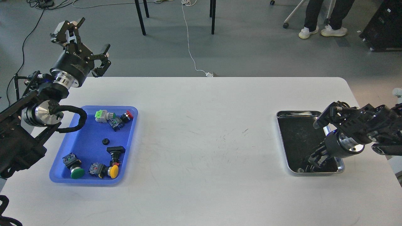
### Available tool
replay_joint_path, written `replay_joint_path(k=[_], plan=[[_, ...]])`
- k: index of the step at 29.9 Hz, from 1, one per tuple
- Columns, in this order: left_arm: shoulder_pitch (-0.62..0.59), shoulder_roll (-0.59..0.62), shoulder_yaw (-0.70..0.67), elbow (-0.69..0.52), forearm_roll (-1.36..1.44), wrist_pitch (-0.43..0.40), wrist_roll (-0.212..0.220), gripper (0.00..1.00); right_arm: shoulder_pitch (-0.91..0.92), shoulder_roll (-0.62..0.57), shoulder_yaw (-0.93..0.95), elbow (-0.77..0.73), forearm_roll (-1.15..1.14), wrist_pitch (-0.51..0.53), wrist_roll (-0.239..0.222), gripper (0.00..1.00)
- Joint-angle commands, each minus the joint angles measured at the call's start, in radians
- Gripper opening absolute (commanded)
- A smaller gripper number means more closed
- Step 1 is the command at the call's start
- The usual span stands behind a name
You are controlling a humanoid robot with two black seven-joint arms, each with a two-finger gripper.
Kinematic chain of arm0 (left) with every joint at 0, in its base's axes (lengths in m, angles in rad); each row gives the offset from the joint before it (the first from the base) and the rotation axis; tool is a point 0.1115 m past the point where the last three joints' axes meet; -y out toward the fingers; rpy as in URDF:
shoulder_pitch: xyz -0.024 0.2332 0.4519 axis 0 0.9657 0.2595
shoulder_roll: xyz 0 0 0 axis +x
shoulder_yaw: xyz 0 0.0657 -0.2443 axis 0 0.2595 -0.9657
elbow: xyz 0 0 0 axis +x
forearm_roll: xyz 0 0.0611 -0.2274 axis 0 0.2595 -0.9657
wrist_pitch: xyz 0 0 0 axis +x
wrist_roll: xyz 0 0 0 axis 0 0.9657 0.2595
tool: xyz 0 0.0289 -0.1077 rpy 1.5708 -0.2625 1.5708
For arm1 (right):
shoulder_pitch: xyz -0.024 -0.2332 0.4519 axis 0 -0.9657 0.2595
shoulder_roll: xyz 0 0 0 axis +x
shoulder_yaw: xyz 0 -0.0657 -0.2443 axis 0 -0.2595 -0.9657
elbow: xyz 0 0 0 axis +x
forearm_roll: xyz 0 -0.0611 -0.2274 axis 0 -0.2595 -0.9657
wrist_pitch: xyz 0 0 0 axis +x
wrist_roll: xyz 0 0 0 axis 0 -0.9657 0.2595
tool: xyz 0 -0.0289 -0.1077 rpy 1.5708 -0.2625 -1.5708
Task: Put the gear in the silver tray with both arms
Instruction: 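Carry the gear into the silver tray and open the right gripper, then lift the right gripper away and move the left gripper to the blue tray, then grasp another black gear in the blue tray with the left gripper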
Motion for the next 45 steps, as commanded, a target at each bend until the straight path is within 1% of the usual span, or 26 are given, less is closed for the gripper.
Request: replay_joint_path(k=[1,3,6,8,10,13,14,17,19,22,24,26,28,30,32,35,38,40,43,45], plan=[[0.003,0.018,0.000,-0.013,-0.002,-0.005,0.003,0.98,0.020,-0.010,0.038,-0.006,0.006,-0.005,0.001,0.62],[0.003,0.038,0.000,-0.043,-0.002,-0.008,0.010,0.98,0.033,-0.033,0.120,-0.029,0.012,-0.008,0.001,0.72],[0.004,0.053,0.001,-0.068,-0.005,-0.006,0.011,0.98,0.016,-0.071,0.275,-0.076,0.023,-0.005,0.000,0.91],[0.003,0.059,0.009,-0.068,-0.002,-0.006,0.013,0.98,0.004,-0.088,0.376,-0.125,0.031,-0.003,0.000,0.94],[0.003,0.087,0.017,-0.072,0.011,-0.020,0.014,0.98,-0.025,-0.097,0.490,-0.181,0.052,0.000,0.001,0.95],[0.003,0.151,0.035,-0.109,0.023,-0.101,0.019,0.98,-0.094,-0.094,0.697,-0.236,0.104,0.000,0.001,0.97],[0.003,0.168,0.046,-0.117,0.052,-0.115,0.017,0.97,-0.125,-0.086,0.775,-0.254,0.130,0.002,0.001,0.97],[-0.003,0.199,0.075,-0.123,0.237,-0.115,0.017,0.98,-0.225,-0.064,0.978,-0.323,0.185,0.003,-0.003,0.98],[-0.003,0.211,0.083,-0.141,0.424,-0.123,0.014,0.98,-0.281,-0.010,1.088,-0.368,0.195,0.000,-0.003,0.98],[0.001,0.271,0.086,-0.219,0.674,-0.121,0.013,0.98,-0.367,0.070,1.208,-0.420,0.207,-0.008,-0.002,0.98],[0.003,0.305,0.095,-0.282,0.818,-0.115,0.010,0.98,-0.424,0.104,1.312,-0.423,0.239,-0.008,-0.002,0.98],[0.004,0.326,0.106,-0.325,0.929,-0.111,0.008,0.98,-0.482,0.116,1.395,-0.420,0.294,-0.002,0.003,0.98],[0.004,0.342,0.109,-0.341,1.032,-0.095,0.006,0.98,-0.532,0.125,1.458,-0.414,0.358,0.005,0.005,0.98],[0.015,0.371,0.120,-0.361,1.151,-0.097,0.005,0.97,-0.572,0.133,1.483,-0.402,0.417,0.008,0.008,0.98],[0.023,0.411,0.162,-0.385,1.279,-0.097,0.005,0.97,-0.602,0.124,1.500,-0.365,0.454,0.011,0.012,0.98],[0.023,0.461,0.210,-0.430,1.481,-0.068,0.006,0.94,-0.662,0.104,1.552,-0.316,0.564,0.029,0.034,0.98],[0.024,0.469,0.233,-0.433,1.681,0.039,0.005,0.93,-0.728,0.095,1.635,-0.310,0.723,0.095,0.035,0.99],[0.024,0.472,0.279,-0.431,1.784,0.105,0.005,0.91,-0.779,0.096,1.690,-0.310,0.823,0.153,0.035,0.99],[0.024,0.472,0.340,-0.430,1.847,0.144,0.005,0.89,-0.855,0.102,1.759,-0.310,0.876,0.207,0.035,0.99],[0.024,0.466,0.374,-0.427,1.856,0.152,0.005,0.86,-0.894,0.104,1.788,-0.302,0.877,0.212,0.037,0.99]])
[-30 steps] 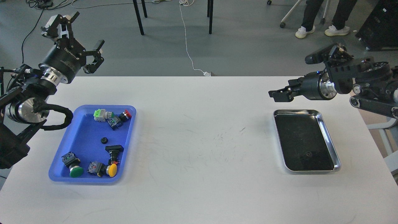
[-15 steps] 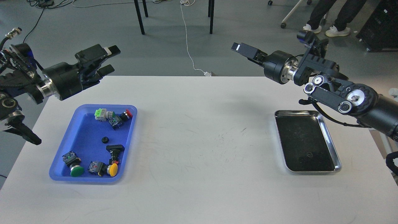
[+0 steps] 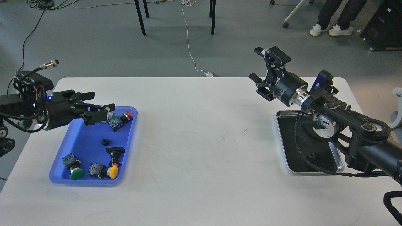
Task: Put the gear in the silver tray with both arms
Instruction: 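Grasp another black gear in the blue tray with the left gripper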
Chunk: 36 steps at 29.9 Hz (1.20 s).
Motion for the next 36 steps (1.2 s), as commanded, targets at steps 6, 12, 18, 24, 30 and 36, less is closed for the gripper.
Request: replay_joint_path(k=[6,12,18,24,30,36], plan=[[0.008,-0.045,0.130,0.027,0.082,0.062,0.007,0.69,-0.104,-0.009,0.058,0.048,0.018,0.021,0.001,0.99],[0.009,-0.111,0.147,0.108,0.086,0.062,0.008,0.51,-0.106,-0.010,0.059,0.048,0.018,0.018,0.001,0.99],[0.015,-0.128,0.156,0.185,0.089,0.062,0.007,0.50,-0.103,-0.009,0.058,0.048,0.016,0.018,0.001,0.99],[0.006,-0.134,0.190,0.193,0.161,0.059,0.005,0.50,-0.104,-0.009,0.056,0.048,0.016,0.018,0.001,0.99],[0.003,-0.165,0.190,0.245,0.168,0.058,0.002,0.51,-0.104,-0.010,0.055,0.048,0.016,0.018,0.001,0.99],[0.006,-0.187,0.190,0.272,0.168,0.058,0.005,0.51,-0.104,-0.009,0.055,0.048,0.016,0.018,0.001,0.99]])
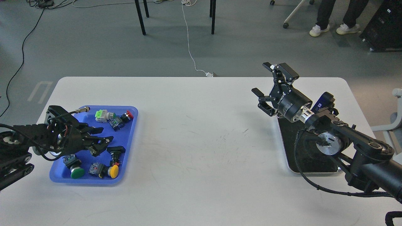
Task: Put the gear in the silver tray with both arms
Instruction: 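Grasp another black gear in the blue tray with the left gripper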
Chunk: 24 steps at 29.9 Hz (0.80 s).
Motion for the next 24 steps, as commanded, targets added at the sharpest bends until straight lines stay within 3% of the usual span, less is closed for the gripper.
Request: replay_joint_path(k=[1,24], plan=[[0.006,-0.007,0.000,0.009,0.000,0.001,0.005,0.51,0.000,0.001,0.000,0.000,0.000,0.000,0.000,0.99],[-0.003,-0.046,0.043,0.070,0.002,0.000,-0.005,0.50,-0.002,0.013,-0.014,0.011,-0.001,-0.003,0.000,0.99]])
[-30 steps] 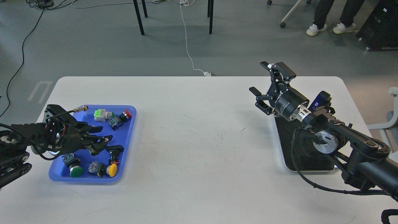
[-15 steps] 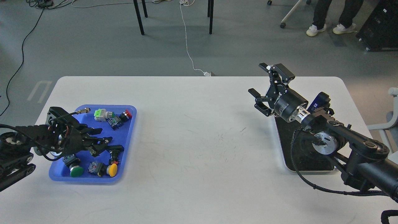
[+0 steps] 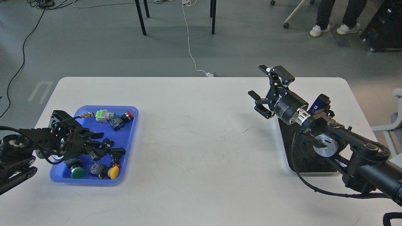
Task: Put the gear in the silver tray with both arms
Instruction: 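Grasp another black gear in the blue tray with the left gripper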
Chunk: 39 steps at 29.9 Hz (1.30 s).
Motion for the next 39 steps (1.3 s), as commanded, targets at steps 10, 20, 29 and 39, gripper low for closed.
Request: replay_joint_path(k=[10,20,29,39], plan=[[0.005,-0.018,0.002,0.030,0.003,0.001,-0.024,0.33,0.001,-0.003,0.002,0.005,0.000,0.000,0.000,0.99],[0.002,-0.015,0.002,0.030,0.003,0.000,-0.024,0.25,0.001,-0.001,0.002,0.005,0.000,-0.001,0.000,0.99],[0.000,-0.009,0.003,0.028,0.003,0.000,-0.024,0.14,0.004,-0.003,0.003,0.005,0.000,-0.001,0.000,0.99],[-0.141,0.028,-0.001,-0.096,-0.003,-0.032,-0.021,0.14,0.002,-0.017,0.012,0.035,0.000,-0.003,0.000,0.99]])
